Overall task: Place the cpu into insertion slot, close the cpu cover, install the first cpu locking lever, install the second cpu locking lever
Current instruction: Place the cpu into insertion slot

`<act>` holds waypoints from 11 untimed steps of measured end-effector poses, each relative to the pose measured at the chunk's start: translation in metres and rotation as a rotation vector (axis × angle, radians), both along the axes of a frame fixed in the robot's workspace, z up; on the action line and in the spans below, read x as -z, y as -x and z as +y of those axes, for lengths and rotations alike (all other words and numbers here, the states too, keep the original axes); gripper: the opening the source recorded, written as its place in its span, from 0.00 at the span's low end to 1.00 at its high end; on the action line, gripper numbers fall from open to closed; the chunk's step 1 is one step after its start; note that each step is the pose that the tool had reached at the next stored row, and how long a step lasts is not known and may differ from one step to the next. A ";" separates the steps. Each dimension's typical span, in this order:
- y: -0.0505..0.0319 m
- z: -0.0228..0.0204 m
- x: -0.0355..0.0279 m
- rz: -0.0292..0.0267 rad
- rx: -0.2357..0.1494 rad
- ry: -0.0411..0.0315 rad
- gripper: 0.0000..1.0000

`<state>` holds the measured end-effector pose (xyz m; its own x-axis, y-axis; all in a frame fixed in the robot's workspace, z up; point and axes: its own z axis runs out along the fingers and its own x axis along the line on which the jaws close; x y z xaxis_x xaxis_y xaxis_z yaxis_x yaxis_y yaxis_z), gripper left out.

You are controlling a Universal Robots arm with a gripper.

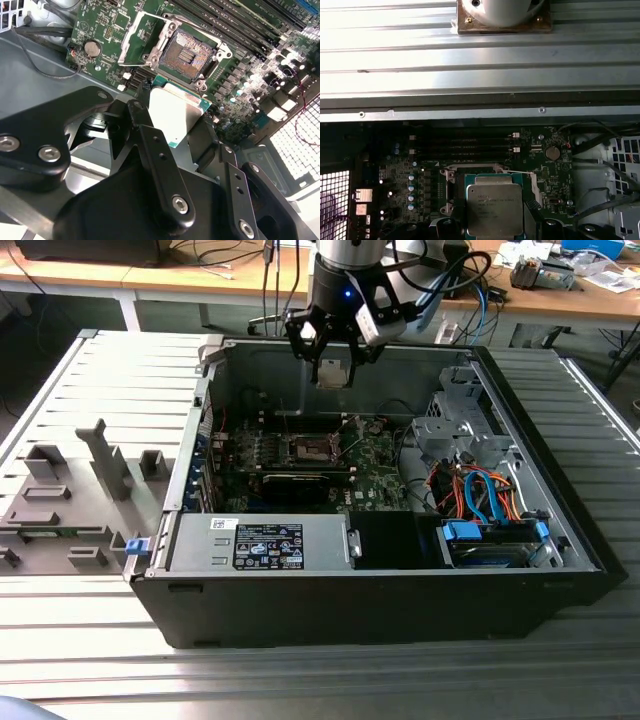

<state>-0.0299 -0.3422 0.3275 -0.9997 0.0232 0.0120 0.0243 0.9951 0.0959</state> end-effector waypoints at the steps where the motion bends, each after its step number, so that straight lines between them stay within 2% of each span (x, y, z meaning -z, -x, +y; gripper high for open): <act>1: 0.0000 -0.0001 0.0002 0.0000 0.000 0.0000 0.54; 11: 0.0000 -0.0012 0.0028 0.0000 0.000 0.0000 0.54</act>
<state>-0.0299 -0.3434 0.3247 -0.9997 0.0232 0.0120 0.0243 0.9951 0.0958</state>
